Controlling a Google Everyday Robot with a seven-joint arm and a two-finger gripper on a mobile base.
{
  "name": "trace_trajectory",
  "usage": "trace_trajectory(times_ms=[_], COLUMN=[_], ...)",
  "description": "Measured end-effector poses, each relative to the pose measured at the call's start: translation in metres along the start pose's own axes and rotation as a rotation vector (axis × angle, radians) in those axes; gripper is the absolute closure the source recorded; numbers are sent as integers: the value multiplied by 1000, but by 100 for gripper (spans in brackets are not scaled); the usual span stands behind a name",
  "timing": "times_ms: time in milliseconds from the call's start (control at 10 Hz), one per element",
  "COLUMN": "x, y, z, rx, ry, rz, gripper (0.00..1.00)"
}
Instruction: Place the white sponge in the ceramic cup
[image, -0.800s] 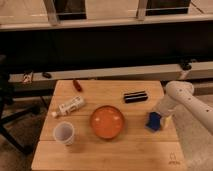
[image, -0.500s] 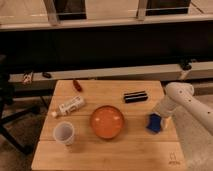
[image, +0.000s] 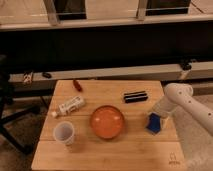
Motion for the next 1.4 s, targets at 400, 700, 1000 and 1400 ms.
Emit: trace_trajectory(times_ms=[400,700,1000,1400], x=[-5,-9,-10,-17], y=[7,9,9,7], z=[-2,-1,0,-4], rx=[-19,-40,-48,-56], ry=[61,122,144,154], rz=[-34,-40,-41,-37], gripper=[20,38,68,100])
